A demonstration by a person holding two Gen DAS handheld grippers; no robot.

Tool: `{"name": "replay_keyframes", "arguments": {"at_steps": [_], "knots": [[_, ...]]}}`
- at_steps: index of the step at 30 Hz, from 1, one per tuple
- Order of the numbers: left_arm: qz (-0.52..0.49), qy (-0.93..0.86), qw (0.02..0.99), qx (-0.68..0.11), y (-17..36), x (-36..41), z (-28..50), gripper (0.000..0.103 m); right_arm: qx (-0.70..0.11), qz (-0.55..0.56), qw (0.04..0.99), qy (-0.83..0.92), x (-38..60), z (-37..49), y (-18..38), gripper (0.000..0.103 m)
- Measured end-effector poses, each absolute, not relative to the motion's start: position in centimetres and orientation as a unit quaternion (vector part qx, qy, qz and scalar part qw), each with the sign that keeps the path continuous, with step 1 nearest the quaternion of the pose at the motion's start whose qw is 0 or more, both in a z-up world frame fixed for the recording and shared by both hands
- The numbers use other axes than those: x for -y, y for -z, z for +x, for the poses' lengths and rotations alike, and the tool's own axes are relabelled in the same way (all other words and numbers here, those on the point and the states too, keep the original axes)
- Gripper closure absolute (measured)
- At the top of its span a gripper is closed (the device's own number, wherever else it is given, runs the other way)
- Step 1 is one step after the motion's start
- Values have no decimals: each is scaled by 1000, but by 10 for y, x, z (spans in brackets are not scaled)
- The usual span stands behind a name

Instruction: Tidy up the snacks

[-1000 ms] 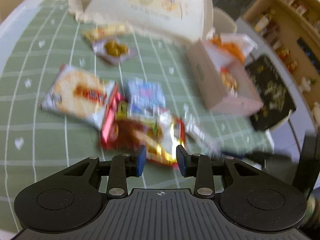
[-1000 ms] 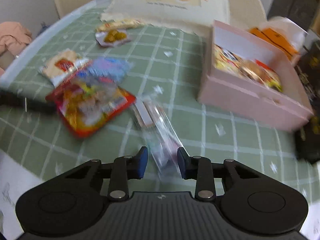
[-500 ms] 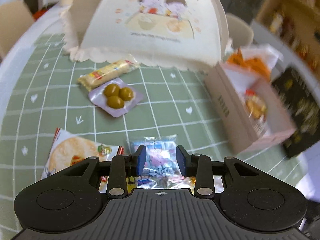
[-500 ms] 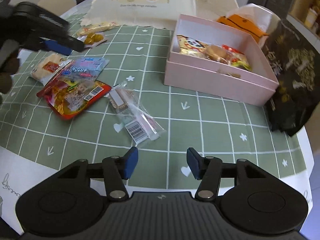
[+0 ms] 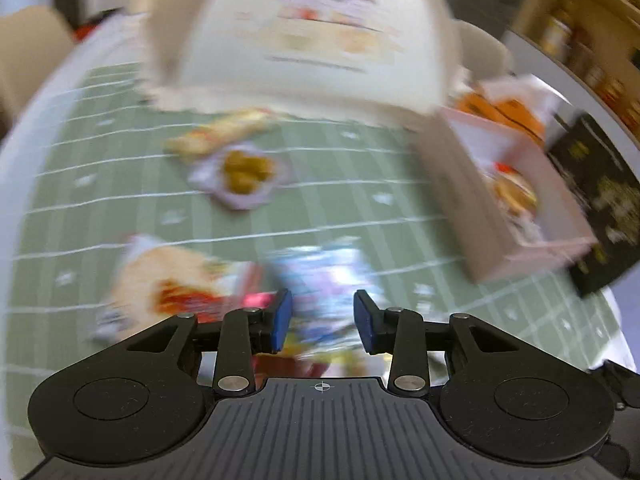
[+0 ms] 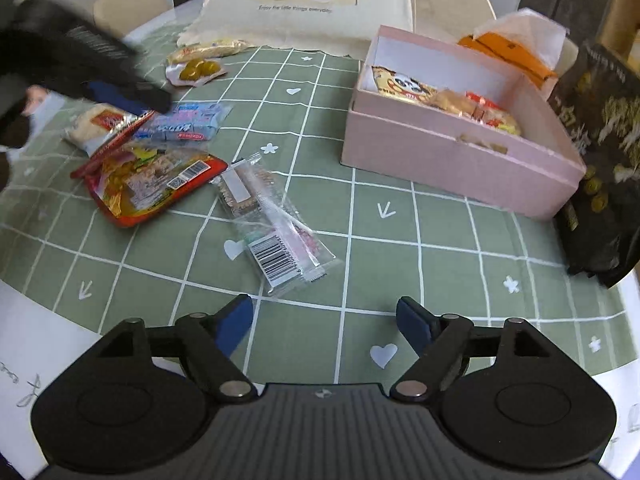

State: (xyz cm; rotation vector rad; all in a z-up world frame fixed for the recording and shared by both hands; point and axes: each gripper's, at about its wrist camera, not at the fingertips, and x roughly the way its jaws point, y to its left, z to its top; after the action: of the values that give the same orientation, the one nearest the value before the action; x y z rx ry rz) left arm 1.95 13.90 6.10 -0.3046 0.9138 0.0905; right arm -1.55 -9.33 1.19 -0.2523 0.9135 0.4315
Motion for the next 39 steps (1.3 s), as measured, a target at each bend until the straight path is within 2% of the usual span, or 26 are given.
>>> {"name": "replay_keyframes", "arguments": {"at_steps": [2,7,10,13,14,17,20,22,25,28,30,36,39], "knots": [[-165,-54,878,-446,-57,-154,11,64,-440,-104,865,-215,97,-8,-10,17],[-172,-41,854,-489,-42,-154,6,64,-438,-112,860,-239,73,12,-12,18],[-174,-16,848,-500,-39,-143,0,59,-428,-117,859,-256,51,22,-14,29],[-209,17,833,-513,-36,-136,-7,57,-415,-146,854,-276,29,25,-17,60],[-213,33,829,-515,-36,-133,-10,57,-419,-152,852,-276,27,27,-19,63],[-218,61,841,-491,-47,-133,-14,59,-430,-149,851,-260,39,28,-20,63],[-145,53,874,-461,-59,-131,-5,59,-441,-130,860,-222,69,20,-20,63],[-100,43,879,-464,-57,-131,8,59,-447,-120,863,-201,87,14,-19,62],[-107,39,876,-469,-46,-138,20,59,-452,-115,867,-177,103,4,-18,59],[-135,65,863,-483,-35,-137,18,57,-451,-127,869,-161,105,-3,-18,50],[-137,98,858,-484,-37,-130,12,58,-448,-135,872,-148,101,-5,-17,39],[-203,63,864,-457,-51,-160,22,58,-437,-147,876,-140,86,0,-16,24],[-215,26,872,-438,-62,-178,45,58,-425,-160,881,-133,79,-4,-15,22]]}}
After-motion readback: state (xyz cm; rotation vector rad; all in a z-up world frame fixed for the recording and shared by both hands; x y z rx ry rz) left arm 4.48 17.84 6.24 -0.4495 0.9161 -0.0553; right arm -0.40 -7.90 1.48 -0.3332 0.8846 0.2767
